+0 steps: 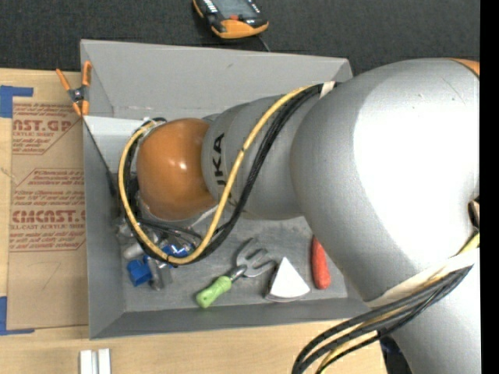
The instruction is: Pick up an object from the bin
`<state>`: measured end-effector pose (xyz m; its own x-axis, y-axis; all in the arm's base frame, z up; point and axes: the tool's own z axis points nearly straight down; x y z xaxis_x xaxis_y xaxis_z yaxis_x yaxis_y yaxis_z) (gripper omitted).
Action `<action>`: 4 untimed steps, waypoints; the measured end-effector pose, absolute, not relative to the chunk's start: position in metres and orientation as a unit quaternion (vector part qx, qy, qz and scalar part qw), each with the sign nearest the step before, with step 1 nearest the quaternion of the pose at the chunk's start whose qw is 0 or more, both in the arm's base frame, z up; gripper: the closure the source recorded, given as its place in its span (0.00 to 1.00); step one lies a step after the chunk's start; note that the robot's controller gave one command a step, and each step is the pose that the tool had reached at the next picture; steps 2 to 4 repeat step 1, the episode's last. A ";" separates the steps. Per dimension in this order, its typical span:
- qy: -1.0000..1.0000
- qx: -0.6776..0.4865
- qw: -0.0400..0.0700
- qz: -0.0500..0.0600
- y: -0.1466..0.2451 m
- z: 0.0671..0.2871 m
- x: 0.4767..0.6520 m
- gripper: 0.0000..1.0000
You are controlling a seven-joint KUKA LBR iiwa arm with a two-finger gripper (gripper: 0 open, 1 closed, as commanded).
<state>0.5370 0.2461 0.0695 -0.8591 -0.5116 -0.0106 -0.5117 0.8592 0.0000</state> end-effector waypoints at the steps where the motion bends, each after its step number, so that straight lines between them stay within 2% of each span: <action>1: 0.980 -0.197 -0.002 0.002 0.238 0.070 0.480 1.00; 4: 0.980 -0.197 -0.002 0.002 0.238 0.070 0.480 1.00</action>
Offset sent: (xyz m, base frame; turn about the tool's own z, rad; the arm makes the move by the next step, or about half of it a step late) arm 0.0000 0.0000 0.0000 0.0000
